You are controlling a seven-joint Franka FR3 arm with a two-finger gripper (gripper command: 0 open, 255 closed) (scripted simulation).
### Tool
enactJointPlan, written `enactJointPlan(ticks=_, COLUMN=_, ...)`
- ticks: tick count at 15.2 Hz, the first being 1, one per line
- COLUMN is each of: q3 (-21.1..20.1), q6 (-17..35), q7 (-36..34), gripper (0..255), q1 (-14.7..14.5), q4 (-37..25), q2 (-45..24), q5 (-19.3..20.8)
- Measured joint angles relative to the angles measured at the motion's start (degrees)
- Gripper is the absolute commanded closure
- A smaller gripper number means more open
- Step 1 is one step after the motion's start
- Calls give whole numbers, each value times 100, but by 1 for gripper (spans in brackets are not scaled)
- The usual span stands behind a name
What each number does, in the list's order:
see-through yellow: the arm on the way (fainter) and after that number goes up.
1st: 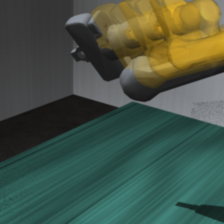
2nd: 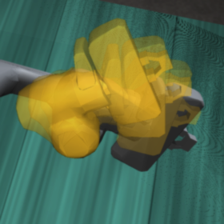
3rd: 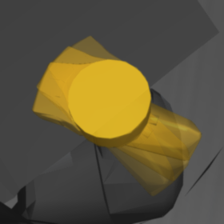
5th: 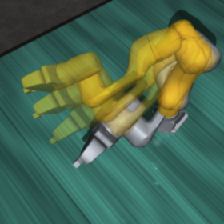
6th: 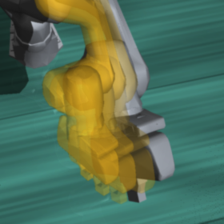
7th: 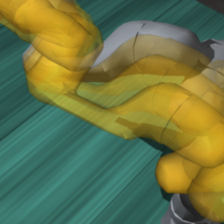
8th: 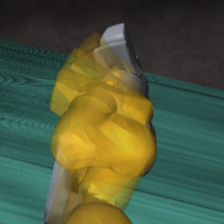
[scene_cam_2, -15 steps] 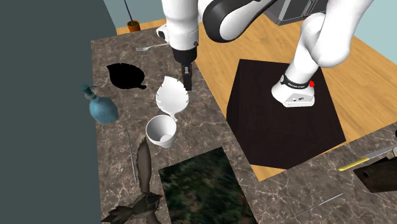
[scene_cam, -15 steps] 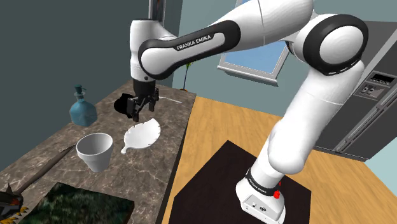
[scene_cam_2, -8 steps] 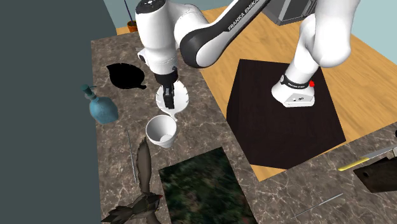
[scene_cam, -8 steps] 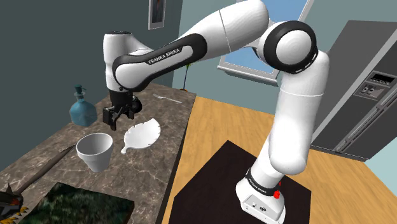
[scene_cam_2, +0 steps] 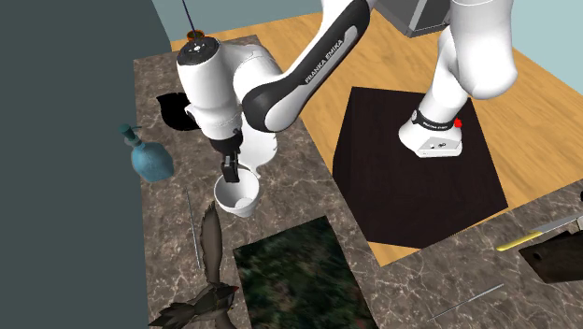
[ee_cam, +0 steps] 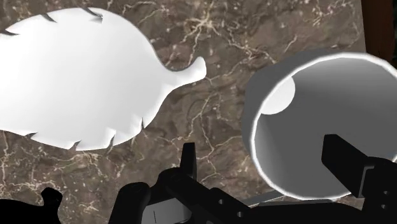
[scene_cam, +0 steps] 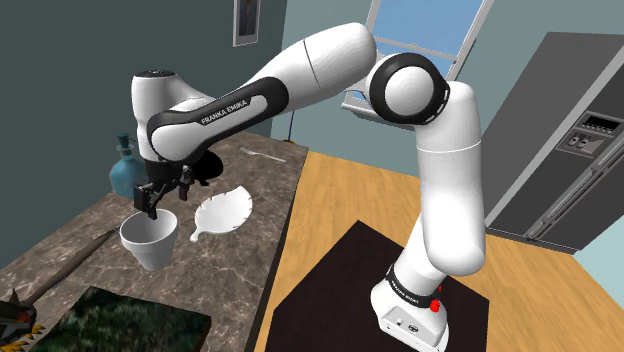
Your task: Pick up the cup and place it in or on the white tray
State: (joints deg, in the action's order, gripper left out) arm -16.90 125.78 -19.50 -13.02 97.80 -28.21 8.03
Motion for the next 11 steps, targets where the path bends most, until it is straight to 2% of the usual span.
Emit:
enactJointPlan(ticks=6, q3=47, q6=290, q7=-41, gripper=0, q1=-33, q4=67, q2=-228, q5=77)
enactJointPlan(ticks=11, q3=51, q6=314, q7=-49, gripper=0, q1=-41, q4=66, q2=-250, q5=85)
